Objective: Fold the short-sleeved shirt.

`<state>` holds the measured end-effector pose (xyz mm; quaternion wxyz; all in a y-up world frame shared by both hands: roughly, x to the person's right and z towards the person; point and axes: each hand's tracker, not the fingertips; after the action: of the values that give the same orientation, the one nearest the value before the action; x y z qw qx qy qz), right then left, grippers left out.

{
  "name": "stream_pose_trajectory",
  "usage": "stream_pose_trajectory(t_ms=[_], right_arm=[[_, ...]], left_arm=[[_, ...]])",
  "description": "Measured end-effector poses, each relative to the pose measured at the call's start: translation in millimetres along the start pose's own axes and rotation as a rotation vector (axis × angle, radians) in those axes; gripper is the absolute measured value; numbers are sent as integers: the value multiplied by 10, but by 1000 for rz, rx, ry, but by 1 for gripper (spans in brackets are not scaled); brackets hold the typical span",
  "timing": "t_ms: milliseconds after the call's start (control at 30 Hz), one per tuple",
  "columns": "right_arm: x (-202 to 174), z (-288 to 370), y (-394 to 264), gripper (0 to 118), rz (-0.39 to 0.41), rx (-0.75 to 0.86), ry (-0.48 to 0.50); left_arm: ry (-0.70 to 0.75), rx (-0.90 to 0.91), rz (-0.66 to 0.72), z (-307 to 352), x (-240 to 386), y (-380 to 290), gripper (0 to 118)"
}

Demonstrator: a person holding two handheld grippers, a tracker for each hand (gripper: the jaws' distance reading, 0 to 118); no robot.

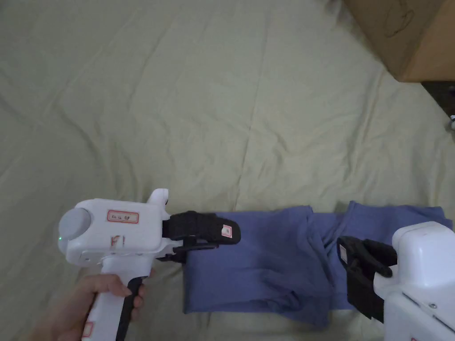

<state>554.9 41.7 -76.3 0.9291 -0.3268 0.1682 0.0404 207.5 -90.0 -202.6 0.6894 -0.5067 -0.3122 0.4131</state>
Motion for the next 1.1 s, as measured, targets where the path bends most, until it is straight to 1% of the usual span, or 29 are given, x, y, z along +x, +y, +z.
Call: stream_pose_trajectory(t_ms=[33,67,100,133,200,333,433,567,633,733,800,867,900,967,1033,1100], right_arm=[[-12,-4,6,0,4,0,-2],[-18,-1,4,0,8,2,-3],[-18,-2,2,0,10,4,-2],[-18,1,1,0,7,9,-4],[-14,37,4,0,0,36,-16],[-9,171,31,0,-4,162,-55],[-27,310,40,0,-12,253,-95],[-20,518,36,0,-7,365,-203],[27,607,32,0,-15,394,-208],[106,690,10,0,-43,411,-207],[109,714,26,0,-58,414,-209],[131,715,-1,0,-76,413,-218],[167,706,-18,0,-86,408,-209],[200,701,-35,0,-92,396,-217],[256,707,-43,0,-93,388,-229],[333,720,-59,0,-113,381,-238]], left_arm=[[98,18,-4,4,10,-2,7],[191,-4,1,-29,-31,-29,5],[121,-32,51,-17,-136,-40,5],[-4,-7,83,28,-194,-57,5],[12,21,114,109,-224,-98,5],[35,14,105,231,-178,-126,5],[112,22,66,467,-94,-123,5],[233,54,51,959,-36,-144,5],[298,75,56,1218,-24,-171,5],[372,111,106,1551,-3,-183,5],[435,149,110,1692,151,-200,5],[446,162,102,1712,337,-218,5],[451,179,125,1693,464,-222,5],[452,174,124,1596,766,-221,5],[486,155,76,1442,1110,-226,6],[489,137,42,1199,1462,-211,6]])
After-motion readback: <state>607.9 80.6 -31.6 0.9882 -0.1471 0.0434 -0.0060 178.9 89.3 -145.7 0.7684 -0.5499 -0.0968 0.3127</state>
